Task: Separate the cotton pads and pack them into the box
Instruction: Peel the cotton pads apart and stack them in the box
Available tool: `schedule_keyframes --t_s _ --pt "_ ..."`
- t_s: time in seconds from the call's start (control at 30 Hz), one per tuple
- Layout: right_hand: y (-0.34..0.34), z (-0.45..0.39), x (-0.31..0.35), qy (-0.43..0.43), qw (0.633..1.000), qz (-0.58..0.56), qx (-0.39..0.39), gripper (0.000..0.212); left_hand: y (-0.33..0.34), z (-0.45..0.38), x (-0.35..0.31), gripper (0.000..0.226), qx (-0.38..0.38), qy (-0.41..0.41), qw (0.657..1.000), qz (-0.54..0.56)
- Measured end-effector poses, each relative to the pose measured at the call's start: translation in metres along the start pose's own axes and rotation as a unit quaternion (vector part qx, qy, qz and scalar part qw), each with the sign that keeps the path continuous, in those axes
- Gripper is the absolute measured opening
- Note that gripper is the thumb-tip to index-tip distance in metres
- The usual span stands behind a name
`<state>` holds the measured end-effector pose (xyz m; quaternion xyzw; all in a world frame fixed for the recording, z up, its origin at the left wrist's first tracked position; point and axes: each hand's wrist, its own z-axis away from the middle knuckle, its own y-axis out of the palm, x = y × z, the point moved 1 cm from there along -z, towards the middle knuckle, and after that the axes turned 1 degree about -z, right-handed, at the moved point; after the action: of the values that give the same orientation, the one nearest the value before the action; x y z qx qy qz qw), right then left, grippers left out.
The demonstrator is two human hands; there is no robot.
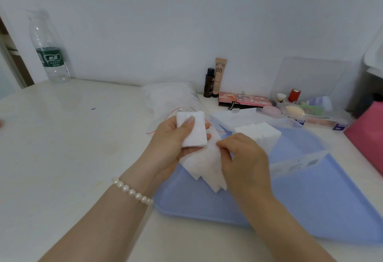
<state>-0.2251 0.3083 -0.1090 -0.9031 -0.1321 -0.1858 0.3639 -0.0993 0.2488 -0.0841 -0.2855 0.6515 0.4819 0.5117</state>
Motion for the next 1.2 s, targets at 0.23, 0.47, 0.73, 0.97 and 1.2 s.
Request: schedule_keyframes --t_s 0.23,0.47,0.73,0.97,1.2 --pt "-0.044 -0.01 -0.001 0.209 0.927 -0.31 -0.017 0.04 -0.001 -0.004 0.008 0.018 -0.036 0.0 0.999 -0.031" --pt "-0.05 -0.016 0.003 0.321 0.703 -0.635 0.028 0.04 0.007 0.002 0.014 0.023 0.008 -0.042 0.999 -0.02" --pt "-0.042 -0.014 0.0 0.349 0.662 -0.662 0.033 0.038 0.015 0.004 0.021 0.025 0.035 -0.085 0.996 0.004" --pt "-0.051 -0.019 -0.001 0.265 0.749 -0.603 0.075 0.046 0.016 0.011 0.017 0.022 0.121 -0.129 0.984 -0.019" --pt "-0.046 -0.018 -0.004 0.219 0.784 -0.566 0.127 0.048 0.02 0.012 0.02 0.032 0.152 -0.162 0.974 -0.035"
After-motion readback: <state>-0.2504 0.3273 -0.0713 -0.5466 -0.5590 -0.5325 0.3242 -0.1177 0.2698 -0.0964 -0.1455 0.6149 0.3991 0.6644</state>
